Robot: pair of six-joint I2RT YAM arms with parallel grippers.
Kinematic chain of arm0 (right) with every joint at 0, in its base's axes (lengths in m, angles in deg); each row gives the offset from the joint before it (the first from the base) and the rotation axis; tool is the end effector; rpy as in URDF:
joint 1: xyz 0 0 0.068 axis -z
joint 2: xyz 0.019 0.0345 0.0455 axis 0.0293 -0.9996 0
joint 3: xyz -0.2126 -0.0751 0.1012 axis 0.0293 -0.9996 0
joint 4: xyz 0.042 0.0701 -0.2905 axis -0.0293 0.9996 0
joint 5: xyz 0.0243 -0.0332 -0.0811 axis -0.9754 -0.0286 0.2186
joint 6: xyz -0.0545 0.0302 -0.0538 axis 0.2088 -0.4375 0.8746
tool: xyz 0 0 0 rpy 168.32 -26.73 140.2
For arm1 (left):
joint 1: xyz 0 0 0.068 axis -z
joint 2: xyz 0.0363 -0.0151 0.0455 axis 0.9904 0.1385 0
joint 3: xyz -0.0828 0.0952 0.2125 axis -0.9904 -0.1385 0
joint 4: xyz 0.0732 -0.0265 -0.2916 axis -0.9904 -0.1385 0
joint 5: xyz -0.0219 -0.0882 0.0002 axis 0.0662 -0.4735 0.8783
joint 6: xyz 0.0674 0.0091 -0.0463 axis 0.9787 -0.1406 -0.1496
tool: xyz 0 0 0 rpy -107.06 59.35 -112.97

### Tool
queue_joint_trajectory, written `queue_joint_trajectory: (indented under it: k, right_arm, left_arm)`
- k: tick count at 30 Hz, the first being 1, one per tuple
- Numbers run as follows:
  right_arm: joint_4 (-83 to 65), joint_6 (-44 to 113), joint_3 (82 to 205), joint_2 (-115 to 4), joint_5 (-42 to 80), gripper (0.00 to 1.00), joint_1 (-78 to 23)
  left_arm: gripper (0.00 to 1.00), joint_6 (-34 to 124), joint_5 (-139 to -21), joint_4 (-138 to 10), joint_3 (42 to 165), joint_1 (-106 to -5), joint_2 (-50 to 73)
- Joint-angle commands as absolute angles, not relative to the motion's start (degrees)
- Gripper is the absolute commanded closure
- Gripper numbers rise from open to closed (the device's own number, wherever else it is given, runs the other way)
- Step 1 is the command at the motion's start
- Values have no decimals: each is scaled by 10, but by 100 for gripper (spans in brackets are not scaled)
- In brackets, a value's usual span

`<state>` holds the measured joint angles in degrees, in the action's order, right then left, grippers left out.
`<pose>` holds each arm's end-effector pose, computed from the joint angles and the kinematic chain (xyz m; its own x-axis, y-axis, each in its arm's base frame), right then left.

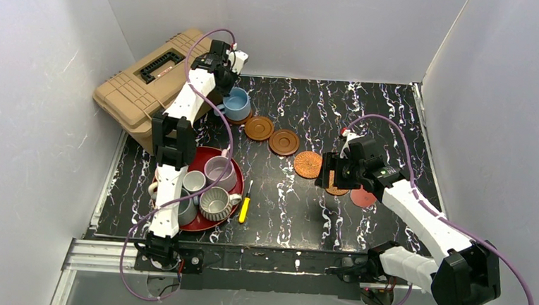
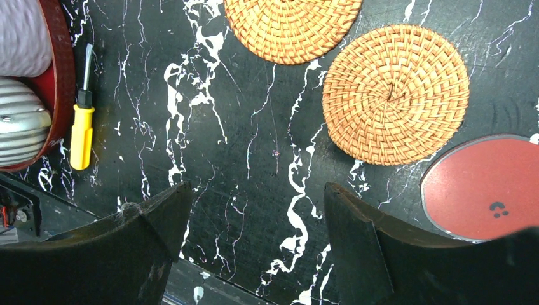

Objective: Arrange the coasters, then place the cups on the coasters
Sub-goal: Place the cup on the coaster.

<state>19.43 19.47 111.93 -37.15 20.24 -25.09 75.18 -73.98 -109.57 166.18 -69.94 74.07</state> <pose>0.2648 0.1421 0.1833 -0.7993 0.0109 -0.6009 -0.2314 0.9171 0.3245 0.5728 -0.1257 0.2159 -0.5940 0.4484 -0.6679 0.4449 0.8749 0.1917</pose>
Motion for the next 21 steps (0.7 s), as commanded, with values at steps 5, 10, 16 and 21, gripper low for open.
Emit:
queue_joint_trajectory:
  k: [5, 10, 16, 21]
  right_arm:
    - [181, 190, 1113, -376, 196, 16, -254]
    - [181, 190, 1113, -379, 194, 16, -253]
    - [182, 190, 1113, -378, 195, 16, -253]
    - [183, 189, 1113, -377, 196, 16, -253]
  left_arm:
    - [100, 759, -737, -1064, 1692, -708, 718]
    - [100, 763, -736, -1066, 1689, -708, 719]
    - [93, 766, -729, -1066, 1685, -709, 720]
    - [84, 766, -726, -1066, 1685, -709, 721]
